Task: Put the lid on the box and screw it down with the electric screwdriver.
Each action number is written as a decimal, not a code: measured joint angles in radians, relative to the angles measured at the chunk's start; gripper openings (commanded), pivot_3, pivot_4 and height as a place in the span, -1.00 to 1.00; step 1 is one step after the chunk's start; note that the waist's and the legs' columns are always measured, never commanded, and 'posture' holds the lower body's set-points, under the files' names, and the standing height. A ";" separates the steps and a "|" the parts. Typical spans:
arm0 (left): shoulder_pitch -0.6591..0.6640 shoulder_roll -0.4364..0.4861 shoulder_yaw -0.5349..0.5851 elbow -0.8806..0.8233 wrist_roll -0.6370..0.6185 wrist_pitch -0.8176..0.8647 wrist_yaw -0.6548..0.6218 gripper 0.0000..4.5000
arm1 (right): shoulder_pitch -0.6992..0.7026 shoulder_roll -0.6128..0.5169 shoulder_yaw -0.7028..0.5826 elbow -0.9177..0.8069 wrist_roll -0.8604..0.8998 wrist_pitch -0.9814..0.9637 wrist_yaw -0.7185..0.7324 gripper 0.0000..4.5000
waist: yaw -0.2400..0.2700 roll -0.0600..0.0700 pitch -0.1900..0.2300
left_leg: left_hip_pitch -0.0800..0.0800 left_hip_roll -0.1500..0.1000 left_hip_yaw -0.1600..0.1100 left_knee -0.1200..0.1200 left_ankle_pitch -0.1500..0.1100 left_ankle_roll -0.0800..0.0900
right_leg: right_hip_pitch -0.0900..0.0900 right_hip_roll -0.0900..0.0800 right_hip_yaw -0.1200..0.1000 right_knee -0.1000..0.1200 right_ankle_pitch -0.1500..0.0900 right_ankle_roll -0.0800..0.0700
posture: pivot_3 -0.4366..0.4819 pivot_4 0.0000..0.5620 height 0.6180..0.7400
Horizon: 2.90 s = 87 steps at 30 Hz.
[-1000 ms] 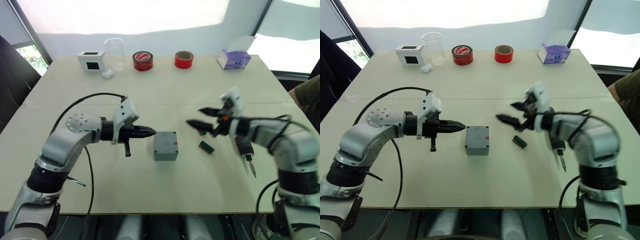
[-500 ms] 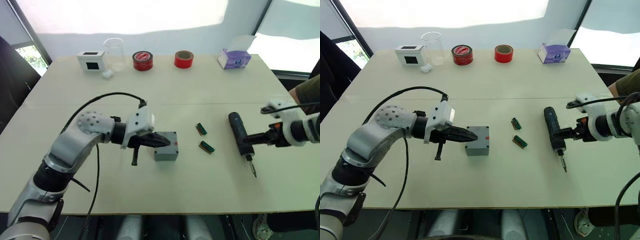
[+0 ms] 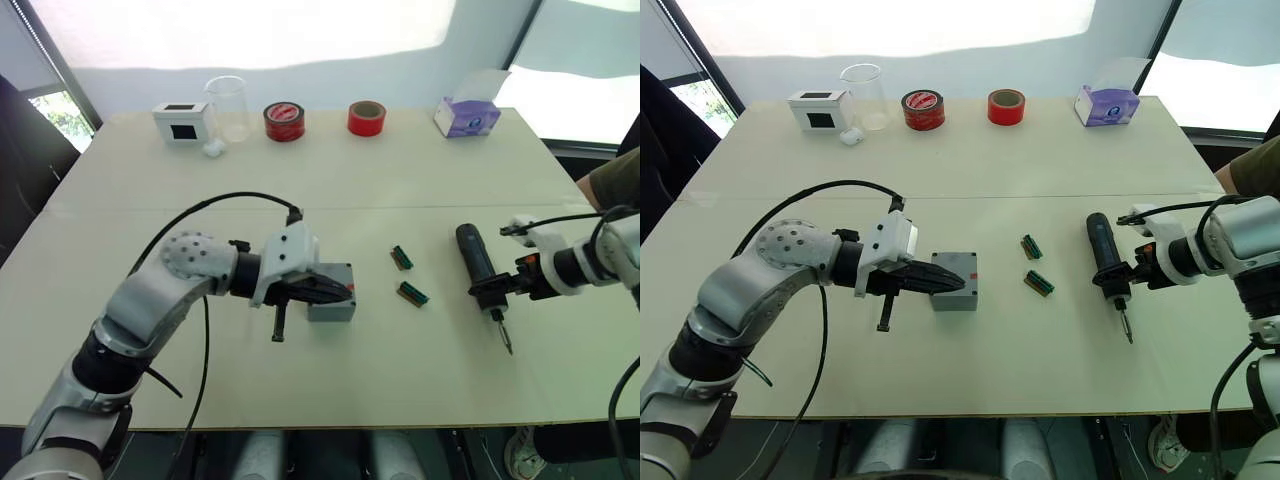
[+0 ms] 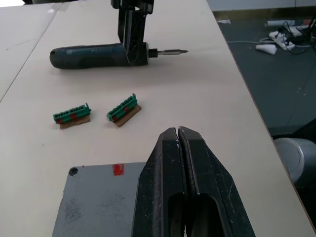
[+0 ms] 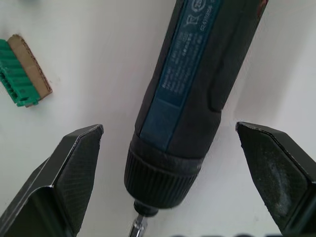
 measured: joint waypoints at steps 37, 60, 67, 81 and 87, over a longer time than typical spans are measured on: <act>0.023 0.044 0.095 0.199 0.017 -0.033 0.065 -1.00 | -0.098 0.551 -0.780 -0.123 0.035 -0.450 -0.509 -0.21 | 0.007 0.006 0.004 | -0.003 0.000 -0.001 -0.004 0.006 -0.011 | -0.005 0.002 0.001 0.003 0.000 0.000 | -0.05 -0.47 1.00; -0.015 -0.038 -0.040 0.371 0.158 -0.123 0.018 -1.00 | 0.396 0.909 -0.397 -0.720 0.094 -0.769 -0.512 -0.21 | -0.005 0.005 0.004 | 0.000 0.000 0.000 0.000 0.004 -0.006 | -0.007 0.003 0.003 0.015 0.000 0.000 | -0.05 -0.47 1.00; -0.017 -0.055 -0.050 0.393 0.206 -0.170 0.005 -1.00 | 0.447 0.879 -0.324 -0.719 0.008 -0.852 -0.502 -0.21 | -0.004 0.005 0.004 | 0.000 0.000 0.000 0.000 0.003 -0.005 | -0.006 0.003 0.002 0.014 0.000 0.000 | -0.05 -0.47 1.00; -0.014 -0.071 -0.050 0.395 0.221 -0.173 0.002 -1.00 | 0.457 0.869 -0.297 -0.691 -0.054 -0.949 -0.493 -0.21 | -0.003 0.005 0.003 | 0.002 0.000 -0.001 0.000 0.003 -0.005 | -0.004 0.003 0.002 0.014 0.000 0.000 | -0.05 -0.47 1.00; -0.011 -0.072 -0.059 0.395 0.245 -0.194 0.002 -1.00 | 0.457 0.850 -0.294 -0.697 -0.051 -0.936 -0.473 -0.21 | -0.003 0.004 0.003 | 0.007 0.000 -0.001 0.000 0.003 -0.005 | 0.001 0.003 0.002 0.014 0.000 0.000 | -0.05 -0.47 1.00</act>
